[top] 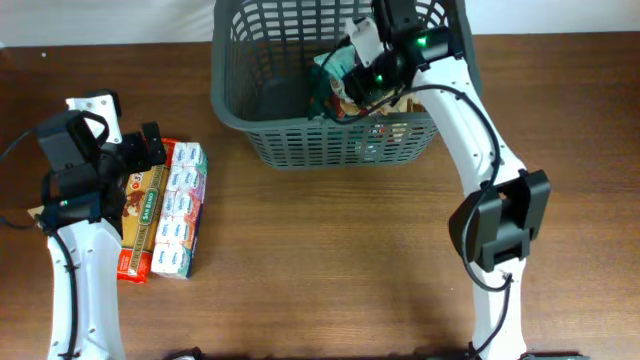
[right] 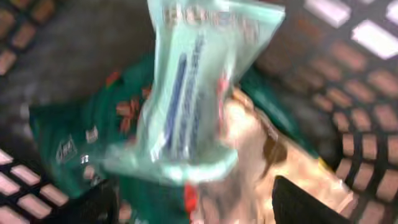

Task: Pack container
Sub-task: 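Carry the tissue pack into the basket and release it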

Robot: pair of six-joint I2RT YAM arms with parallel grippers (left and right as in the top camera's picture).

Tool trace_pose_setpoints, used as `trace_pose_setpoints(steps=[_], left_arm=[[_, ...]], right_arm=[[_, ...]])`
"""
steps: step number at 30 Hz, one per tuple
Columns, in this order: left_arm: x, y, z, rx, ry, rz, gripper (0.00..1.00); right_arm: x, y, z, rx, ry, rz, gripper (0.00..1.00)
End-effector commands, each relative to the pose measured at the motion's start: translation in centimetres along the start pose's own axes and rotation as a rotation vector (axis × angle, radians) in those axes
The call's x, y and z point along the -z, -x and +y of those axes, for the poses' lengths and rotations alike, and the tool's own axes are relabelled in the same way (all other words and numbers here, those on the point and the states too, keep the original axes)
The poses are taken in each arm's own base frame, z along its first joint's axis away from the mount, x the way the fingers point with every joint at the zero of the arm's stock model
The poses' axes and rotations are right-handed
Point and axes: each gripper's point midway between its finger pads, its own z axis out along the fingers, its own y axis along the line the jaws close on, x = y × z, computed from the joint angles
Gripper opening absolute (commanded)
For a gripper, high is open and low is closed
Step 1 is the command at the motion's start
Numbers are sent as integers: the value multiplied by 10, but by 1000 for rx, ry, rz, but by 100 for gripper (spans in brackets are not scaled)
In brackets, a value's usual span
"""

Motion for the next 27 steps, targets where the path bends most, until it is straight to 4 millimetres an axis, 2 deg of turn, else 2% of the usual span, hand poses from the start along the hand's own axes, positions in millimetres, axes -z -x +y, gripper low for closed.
trace_pose_setpoints(steps=[1,2,3,4,5,6,7,11,13,17,22,23,27], left_arm=[[1,6,-1,13,-10,-12,99],[1,6,-1,13,-10,-12,99],[1,6,-1,13,-10,-12,99],[1,6,-1,13,-10,-12,99],[1,6,-1,13,-10,-12,99],[1,6,-1,13,-10,-12,99],[1,6,-1,13,-10,-12,99],[1,6,-1,13,-10,-12,99],[1,6,-1,13,-10,-12,99],[1,6,-1,13,-10,-12,99],[1,6,-1,13,-10,-12,99],[1,6,-1,13,-10,-12,99],[1,6,-1,13,-10,-12,99]], right_arm=[[91,27,-11,-75,-76,-151,75],[112,29,-12,-106,-85,-180,75],[123,30,-12,-119,-88,-195,75],[149,32,-12,-137,-98,-236,75],[166,33,-12,-136,-106,-264,75],[214,29,-14,-138,-163,-329,75],[233,25,-17,-143,-209,-347,76],[291,1,-39,-172,-424,-369,80],[312,-13,-46,-192,-491,-366,80],[331,-40,-60,-241,-531,-333,80],[334,-84,-89,-413,-572,-236,80],[336,-104,-105,-503,-598,-202,82],[350,-148,-138,-718,-653,-163,96]])
